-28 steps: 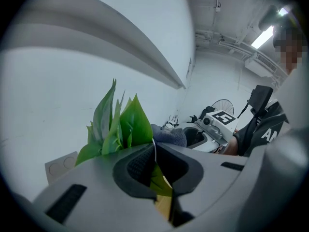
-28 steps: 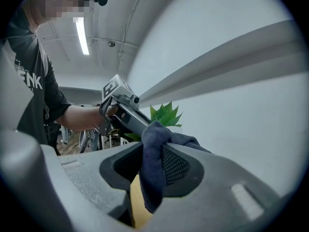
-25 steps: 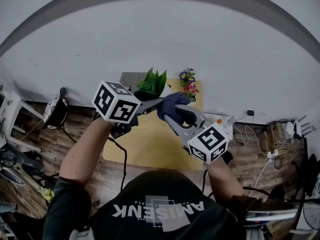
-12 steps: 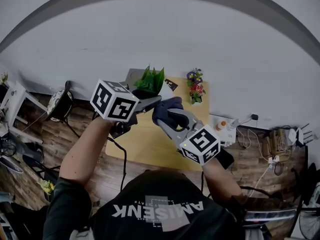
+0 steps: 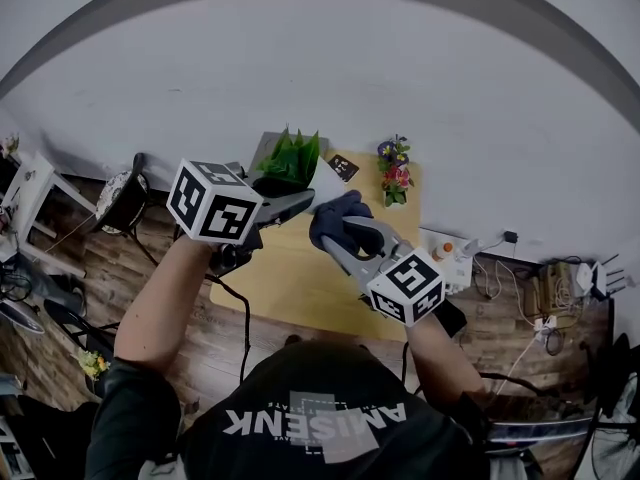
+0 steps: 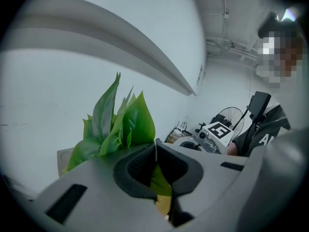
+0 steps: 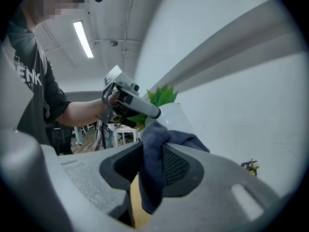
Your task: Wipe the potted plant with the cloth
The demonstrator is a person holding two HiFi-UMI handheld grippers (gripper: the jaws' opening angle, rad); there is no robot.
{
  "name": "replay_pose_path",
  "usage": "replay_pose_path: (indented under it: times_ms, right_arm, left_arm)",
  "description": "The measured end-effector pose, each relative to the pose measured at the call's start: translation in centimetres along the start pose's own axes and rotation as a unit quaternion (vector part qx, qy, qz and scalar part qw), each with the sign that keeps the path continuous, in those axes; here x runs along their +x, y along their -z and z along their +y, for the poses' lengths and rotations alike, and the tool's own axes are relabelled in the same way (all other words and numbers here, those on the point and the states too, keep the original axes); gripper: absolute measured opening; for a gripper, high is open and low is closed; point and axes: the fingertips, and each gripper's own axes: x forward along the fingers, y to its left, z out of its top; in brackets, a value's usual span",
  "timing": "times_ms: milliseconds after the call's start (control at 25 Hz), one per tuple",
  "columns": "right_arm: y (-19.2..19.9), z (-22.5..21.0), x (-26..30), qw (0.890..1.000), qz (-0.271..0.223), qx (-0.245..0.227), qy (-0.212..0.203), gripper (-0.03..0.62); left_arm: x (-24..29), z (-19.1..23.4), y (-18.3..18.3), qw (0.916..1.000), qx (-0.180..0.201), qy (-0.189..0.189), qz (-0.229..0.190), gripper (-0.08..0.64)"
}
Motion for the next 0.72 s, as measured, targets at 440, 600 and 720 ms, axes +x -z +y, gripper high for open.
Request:
replay_pose_path:
  times_ms: [440,600,720]
  right_arm:
    - [1.1,-2.1,-1.9,0.999,0.009,0.027,0.026,0.114]
    - [0.7,-3.3,-3.2,0.998,0.000,0.036,0.044,0.114]
    - [0.3,-3.8,-4.2,0.998,-0.007,0.038,0.057,0.113]
  left_arm:
    - [-1.7,0.7,0.6,0.9998,-0.009,-0.014,-0.011,0.012]
    - [-1.7,2.5,2.0,0.9990,-0.011,-0.043,0.006,0.013]
    - [-1.3,4.3,3.2,0.9976,-0.015,-0.064,0.019,0.014]
